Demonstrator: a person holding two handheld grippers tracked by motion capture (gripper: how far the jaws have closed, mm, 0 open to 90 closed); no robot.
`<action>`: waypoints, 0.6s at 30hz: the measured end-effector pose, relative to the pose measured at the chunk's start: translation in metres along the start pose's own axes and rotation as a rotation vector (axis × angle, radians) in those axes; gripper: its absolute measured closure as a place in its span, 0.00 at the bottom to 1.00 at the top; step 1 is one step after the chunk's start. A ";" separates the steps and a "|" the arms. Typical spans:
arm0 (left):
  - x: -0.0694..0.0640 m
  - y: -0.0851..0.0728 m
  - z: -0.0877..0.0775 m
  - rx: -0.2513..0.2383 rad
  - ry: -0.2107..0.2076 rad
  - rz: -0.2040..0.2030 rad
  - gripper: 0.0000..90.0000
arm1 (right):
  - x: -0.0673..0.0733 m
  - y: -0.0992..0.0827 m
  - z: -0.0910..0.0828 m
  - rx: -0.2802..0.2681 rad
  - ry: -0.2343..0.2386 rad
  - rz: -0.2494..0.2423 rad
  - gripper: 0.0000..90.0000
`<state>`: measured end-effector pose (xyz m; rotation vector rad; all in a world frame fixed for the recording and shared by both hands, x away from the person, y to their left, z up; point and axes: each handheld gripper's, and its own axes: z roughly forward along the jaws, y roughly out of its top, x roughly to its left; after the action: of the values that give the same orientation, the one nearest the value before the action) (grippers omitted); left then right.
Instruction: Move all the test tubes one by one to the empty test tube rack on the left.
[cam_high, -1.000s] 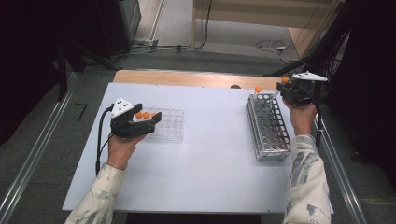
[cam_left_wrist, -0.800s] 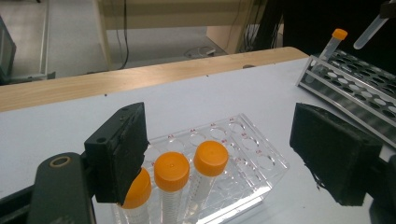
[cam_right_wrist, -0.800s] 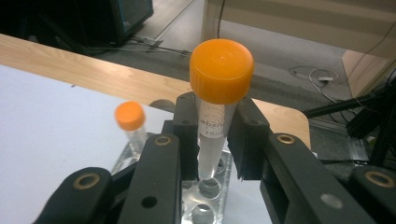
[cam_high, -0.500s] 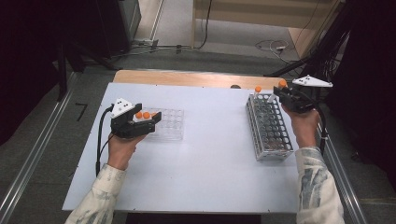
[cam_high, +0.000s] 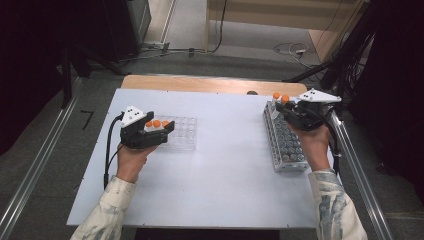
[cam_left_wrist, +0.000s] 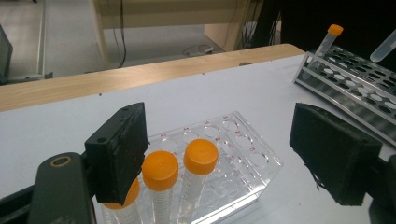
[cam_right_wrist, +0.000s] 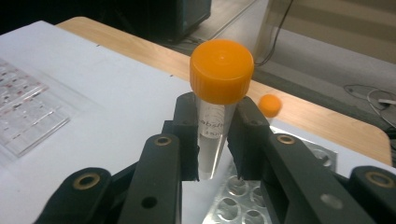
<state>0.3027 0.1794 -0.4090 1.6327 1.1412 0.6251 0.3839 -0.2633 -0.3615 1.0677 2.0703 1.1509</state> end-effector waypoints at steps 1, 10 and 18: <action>0.000 0.000 0.000 0.001 -0.001 0.001 0.22 | 0.002 -0.001 0.001 0.000 0.007 -0.002 0.80; -0.003 0.000 0.000 0.001 -0.009 0.007 0.22 | 0.029 -0.008 0.014 0.015 0.077 -0.020 0.80; -0.005 0.000 0.000 0.000 -0.014 0.009 0.22 | 0.055 -0.014 0.022 0.022 0.141 -0.041 0.80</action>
<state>0.3004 0.1749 -0.4084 1.6410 1.1245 0.6181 0.3652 -0.2124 -0.3885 0.9738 2.2068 1.2168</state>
